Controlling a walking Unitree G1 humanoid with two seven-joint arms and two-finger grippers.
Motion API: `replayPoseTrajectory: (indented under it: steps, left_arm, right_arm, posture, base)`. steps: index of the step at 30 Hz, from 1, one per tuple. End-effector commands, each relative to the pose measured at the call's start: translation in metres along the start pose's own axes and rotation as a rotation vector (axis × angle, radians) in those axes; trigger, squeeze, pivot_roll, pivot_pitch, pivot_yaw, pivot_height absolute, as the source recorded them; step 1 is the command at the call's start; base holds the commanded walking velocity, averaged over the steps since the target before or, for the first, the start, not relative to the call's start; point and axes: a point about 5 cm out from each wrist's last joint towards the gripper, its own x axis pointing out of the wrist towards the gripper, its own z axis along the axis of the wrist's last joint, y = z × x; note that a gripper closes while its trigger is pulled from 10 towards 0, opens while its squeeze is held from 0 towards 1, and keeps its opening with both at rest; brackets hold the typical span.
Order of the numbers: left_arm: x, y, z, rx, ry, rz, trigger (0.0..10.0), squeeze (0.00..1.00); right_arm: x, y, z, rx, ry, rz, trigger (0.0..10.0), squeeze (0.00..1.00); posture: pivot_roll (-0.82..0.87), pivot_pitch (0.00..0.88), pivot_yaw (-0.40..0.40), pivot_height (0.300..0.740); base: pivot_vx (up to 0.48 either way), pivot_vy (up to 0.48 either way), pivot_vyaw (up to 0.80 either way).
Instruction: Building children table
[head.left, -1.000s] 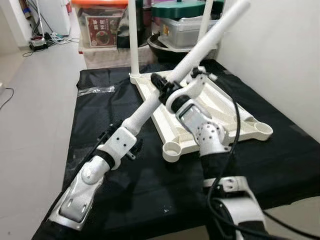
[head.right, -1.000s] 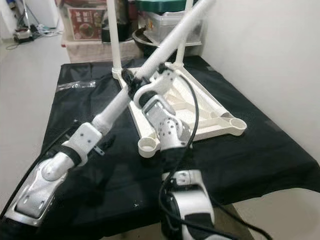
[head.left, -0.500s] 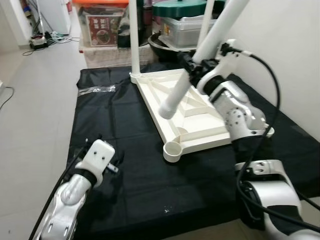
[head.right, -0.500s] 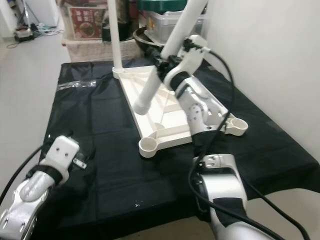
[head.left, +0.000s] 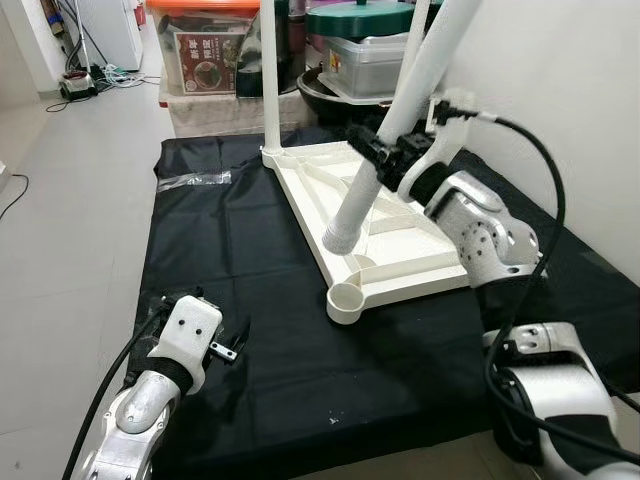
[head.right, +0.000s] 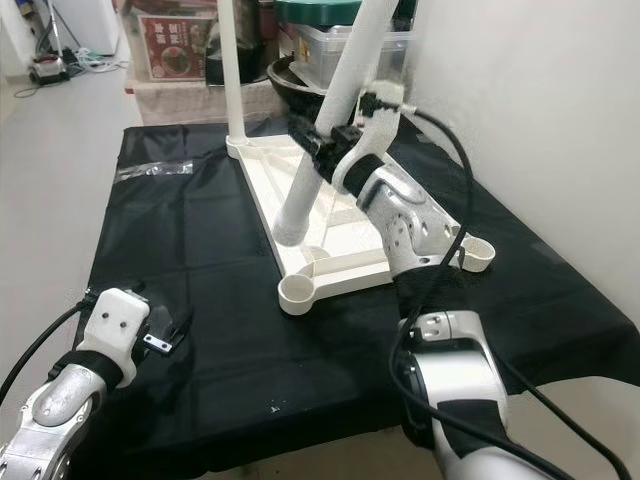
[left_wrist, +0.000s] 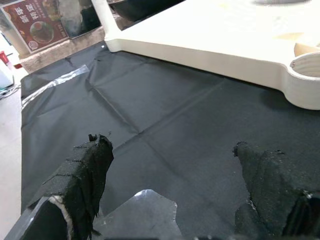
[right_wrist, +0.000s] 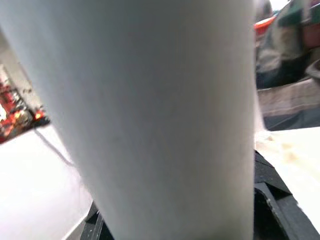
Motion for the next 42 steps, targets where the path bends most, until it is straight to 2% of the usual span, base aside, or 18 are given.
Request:
replayPoseTrajectory:
  steps: [1, 2, 12, 14, 19, 22, 29, 36, 38, 42]
  left_arm:
    - [-0.004, 0.003, -0.003, -0.012, 0.017, 0.011, 10.0, 0.0]
    - [-0.005, 0.004, -0.003, -0.011, 0.02, 0.014, 10.0, 0.0]
    - [-0.012, 0.007, -0.005, -0.026, 0.032, 0.032, 10.0, 0.0]
    - [-0.012, 0.007, -0.005, -0.026, 0.032, 0.032, 10.0, 0.0]
    - [-0.012, 0.005, -0.005, -0.03, 0.029, 0.029, 10.0, 0.0]
    - [-0.012, 0.004, -0.004, -0.031, 0.026, 0.024, 10.0, 0.0]
    - [-0.012, 0.005, -0.003, -0.037, 0.021, 0.028, 10.0, 0.0]
    - [-0.013, 0.002, -0.004, -0.049, 0.028, 0.018, 10.0, 0.0]
    - [-0.014, 0.003, -0.004, -0.063, 0.032, 0.028, 10.0, 0.0]
    - [-0.015, 0.004, -0.004, -0.08, 0.032, 0.04, 10.0, 0.0]
  right_arm:
    - [-0.009, 0.012, -0.01, -0.097, 0.042, 0.128, 0.0, 0.0]
    - [-0.016, 0.017, -0.02, -0.138, 0.074, 0.177, 0.0, 0.0]
    - [-0.031, 0.026, -0.043, -0.263, 0.151, 0.289, 0.0, 0.0]
    - [-0.031, 0.026, -0.043, -0.263, 0.151, 0.289, 0.0, 0.0]
    - [-0.033, 0.029, -0.051, -0.332, 0.147, 0.296, 0.0, 0.0]
    - [-0.033, 0.03, -0.052, -0.335, 0.144, 0.296, 0.0, 0.0]
    - [-0.032, 0.041, -0.059, -0.371, 0.111, 0.319, 0.0, 0.0]
    - [-0.038, 0.049, -0.073, -0.318, 0.134, 0.353, 0.0, 0.0]
    - [-0.043, 0.052, -0.081, -0.254, 0.152, 0.355, 0.0, 0.0]
    - [-0.046, 0.052, -0.087, -0.2, 0.165, 0.345, 0.0, 0.0]
  posture:
    - [0.03, 0.0, -0.07, 0.74]
    - [0.03, 0.0, -0.073, 0.74]
    - [0.04, 0.0, -0.081, 0.74]
    - [0.04, 0.0, -0.081, 0.74]
    - [0.04, 0.0, -0.076, 0.74]
    - [0.05, 0.0, -0.077, 0.74]
    - [0.05, 0.0, -0.082, 0.74]
    - [0.05, 0.0, -0.081, 0.74]
    - [0.06, 0.0, -0.086, 0.74]
    - [0.06, 0.0, -0.086, 0.74]
  base:
    - [0.0, 0.0, 0.0]
    - [0.0, 0.0, 0.0]
    - [0.0, 0.0, 0.0]
    - [0.0, 0.0, 0.0]
    - [0.0, 0.0, 0.0]
    - [0.0, 0.0, 0.0]
    - [0.0, 0.0, 0.0]
    - [0.0, 0.0, 0.0]
    - [0.0, 0.0, 0.0]
    - [0.0, 0.0, 0.0]
